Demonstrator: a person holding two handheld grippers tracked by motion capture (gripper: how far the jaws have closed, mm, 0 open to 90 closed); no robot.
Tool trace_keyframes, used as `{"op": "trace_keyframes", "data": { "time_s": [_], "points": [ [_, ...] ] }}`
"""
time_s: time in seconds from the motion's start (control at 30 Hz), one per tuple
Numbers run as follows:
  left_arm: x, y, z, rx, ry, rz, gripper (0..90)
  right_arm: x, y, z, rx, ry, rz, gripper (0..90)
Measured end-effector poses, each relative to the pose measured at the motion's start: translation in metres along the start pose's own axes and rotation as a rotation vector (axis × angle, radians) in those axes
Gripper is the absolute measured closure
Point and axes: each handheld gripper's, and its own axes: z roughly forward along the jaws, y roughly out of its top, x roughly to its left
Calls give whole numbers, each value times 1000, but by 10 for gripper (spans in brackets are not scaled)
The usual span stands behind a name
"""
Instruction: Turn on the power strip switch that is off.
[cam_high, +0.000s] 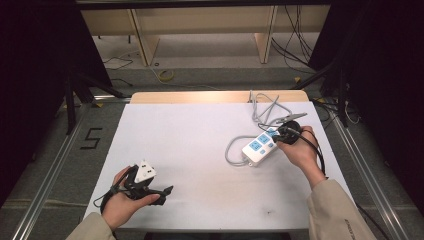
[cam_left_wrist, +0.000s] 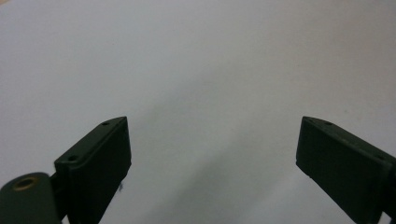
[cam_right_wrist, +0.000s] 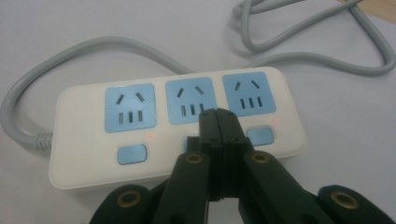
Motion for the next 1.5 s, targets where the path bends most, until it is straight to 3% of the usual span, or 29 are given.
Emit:
{"op": "trace_keyframes", "data": {
  "time_s": [1.5],
  "points": [
    [-1, 0, 1, -3, 1, 4, 100, 3, 10, 14, 68, 29, -14, 900]
  ]
}}
